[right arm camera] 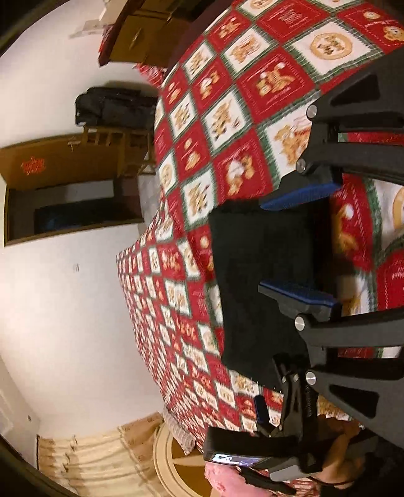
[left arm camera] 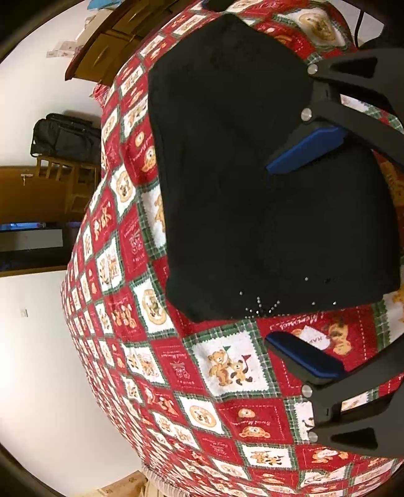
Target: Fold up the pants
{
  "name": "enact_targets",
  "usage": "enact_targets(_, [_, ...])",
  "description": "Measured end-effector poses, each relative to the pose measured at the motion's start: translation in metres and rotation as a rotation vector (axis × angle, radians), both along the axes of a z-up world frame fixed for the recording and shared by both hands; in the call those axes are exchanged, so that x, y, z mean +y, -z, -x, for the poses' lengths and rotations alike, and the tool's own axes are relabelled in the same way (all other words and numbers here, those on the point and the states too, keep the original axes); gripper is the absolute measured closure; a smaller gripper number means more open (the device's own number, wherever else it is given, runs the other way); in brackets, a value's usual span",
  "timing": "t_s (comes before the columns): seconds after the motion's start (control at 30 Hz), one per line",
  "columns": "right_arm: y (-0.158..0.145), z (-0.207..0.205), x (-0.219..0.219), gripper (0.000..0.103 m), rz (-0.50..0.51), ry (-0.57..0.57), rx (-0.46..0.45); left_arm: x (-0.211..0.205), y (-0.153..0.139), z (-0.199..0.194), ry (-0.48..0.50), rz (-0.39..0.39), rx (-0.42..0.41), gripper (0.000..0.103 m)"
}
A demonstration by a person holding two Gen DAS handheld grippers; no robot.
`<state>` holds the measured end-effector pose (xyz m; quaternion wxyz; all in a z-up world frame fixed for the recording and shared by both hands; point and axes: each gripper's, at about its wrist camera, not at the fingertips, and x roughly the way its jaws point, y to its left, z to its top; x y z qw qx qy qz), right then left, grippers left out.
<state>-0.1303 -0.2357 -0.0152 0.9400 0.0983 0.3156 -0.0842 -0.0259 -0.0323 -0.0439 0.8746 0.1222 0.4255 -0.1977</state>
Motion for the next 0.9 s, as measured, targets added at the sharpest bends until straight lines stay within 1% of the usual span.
enact_targets(0.1, [0.000, -0.006, 0.004, 0.054, -0.011, -0.006, -0.007, 0.000, -0.007, 0.007, 0.014, 0.001, -0.030, 0.000])
enact_targets(0.2, [0.002, -0.010, 0.000, 0.045, -0.053, 0.008, -0.010, 0.002, -0.011, 0.007, 0.014, -0.005, -0.046, 0.000])
enact_targets(0.23, [0.002, -0.010, -0.001, 0.044, -0.061, 0.011, -0.012, 0.004, -0.012, 0.005, 0.007, 0.000, -0.043, 0.000])
enact_targets(0.33, [0.006, -0.010, -0.007, 0.044, -0.090, 0.024, -0.006, 0.008, -0.010, -0.002, -0.013, 0.034, 0.006, 0.000])
enact_targets(0.4, [0.007, -0.010, -0.011, 0.044, -0.106, 0.029, -0.005, 0.008, -0.007, -0.006, -0.022, 0.031, 0.033, 0.000])
enact_targets(0.47, [0.008, -0.009, -0.015, 0.044, -0.116, 0.036, -0.006, 0.005, -0.005, -0.007, -0.020, 0.018, 0.036, 0.000])
enact_targets(0.6, [0.005, -0.006, -0.023, 0.044, -0.097, 0.082, -0.019, 0.000, -0.005, -0.007, -0.013, -0.008, 0.011, 0.000])
enact_targets(0.7, [0.002, -0.003, -0.030, 0.044, -0.087, 0.106, -0.034, 0.001, -0.008, -0.006, -0.016, -0.011, -0.017, 0.000])
enact_targets(0.83, [-0.002, -0.003, -0.031, 0.044, -0.082, 0.102, -0.049, -0.002, -0.008, -0.010, -0.014, 0.002, 0.006, 0.000])
enact_targets(0.9, [-0.003, -0.005, -0.030, 0.044, -0.069, 0.100, -0.055, -0.004, -0.010, -0.011, -0.013, 0.002, 0.005, 0.000])
